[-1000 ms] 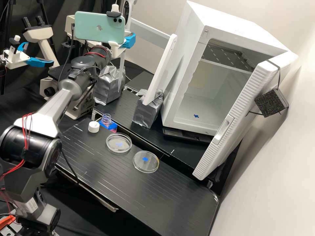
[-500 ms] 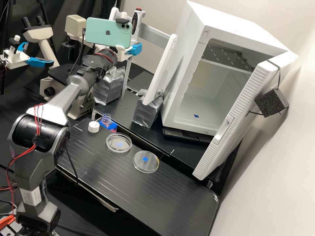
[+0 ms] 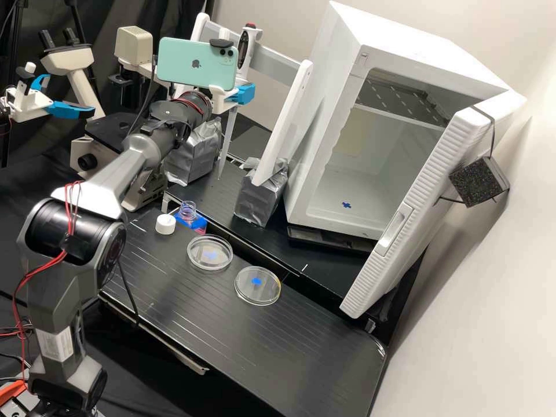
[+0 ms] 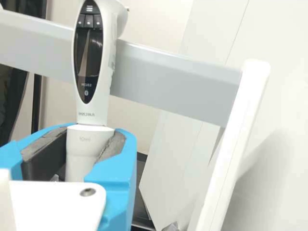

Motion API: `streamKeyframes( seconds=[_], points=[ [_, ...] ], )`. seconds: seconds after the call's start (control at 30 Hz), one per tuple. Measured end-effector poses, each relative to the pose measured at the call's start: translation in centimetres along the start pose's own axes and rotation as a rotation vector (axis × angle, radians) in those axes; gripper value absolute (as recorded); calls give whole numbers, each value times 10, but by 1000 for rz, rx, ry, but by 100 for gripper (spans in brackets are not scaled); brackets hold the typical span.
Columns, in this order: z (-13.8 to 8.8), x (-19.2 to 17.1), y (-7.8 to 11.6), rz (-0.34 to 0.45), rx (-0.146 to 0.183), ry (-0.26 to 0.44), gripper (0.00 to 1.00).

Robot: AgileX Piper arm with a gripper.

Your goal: Use the pipette

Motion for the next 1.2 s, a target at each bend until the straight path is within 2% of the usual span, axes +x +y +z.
streamKeyframes(
  seconds=[0.57,0.6,0.87,0.97,1.0,1.07,1.13,1.17,1.2],
  points=[
    [-2,5,-17,-46,-5,4,0],
    [-2,5,-17,-47,-5,3,100],
    [-1,6,-19,-51,-8,0,100],
    [3,6,-25,-59,-7,-6,100],
    [5,6,-28,-62,-23,-7,100],
    [9,6,-35,-72,-30,-10,100],
    [12,5,-39,-76,-17,-8,100],
    [13,3,-42,-77,-33,-4,100],
    [14,0,-43,-76,-10,5,100]
  ],
)
